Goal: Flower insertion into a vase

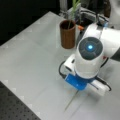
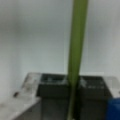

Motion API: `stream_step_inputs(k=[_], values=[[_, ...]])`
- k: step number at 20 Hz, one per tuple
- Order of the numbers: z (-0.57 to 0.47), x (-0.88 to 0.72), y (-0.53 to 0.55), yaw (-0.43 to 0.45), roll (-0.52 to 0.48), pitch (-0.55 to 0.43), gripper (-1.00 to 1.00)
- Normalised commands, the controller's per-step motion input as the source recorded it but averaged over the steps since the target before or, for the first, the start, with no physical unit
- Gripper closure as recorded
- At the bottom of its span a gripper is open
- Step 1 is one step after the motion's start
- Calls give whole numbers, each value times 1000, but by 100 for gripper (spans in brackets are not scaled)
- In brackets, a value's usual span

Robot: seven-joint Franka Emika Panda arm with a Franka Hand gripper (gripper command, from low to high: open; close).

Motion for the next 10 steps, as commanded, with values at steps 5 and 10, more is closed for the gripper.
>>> stream_step_inputs(k=[5, 10], values=[[283, -440, -214, 25, 72, -114, 100], [313, -545, -397, 3, 219, -216, 100]])
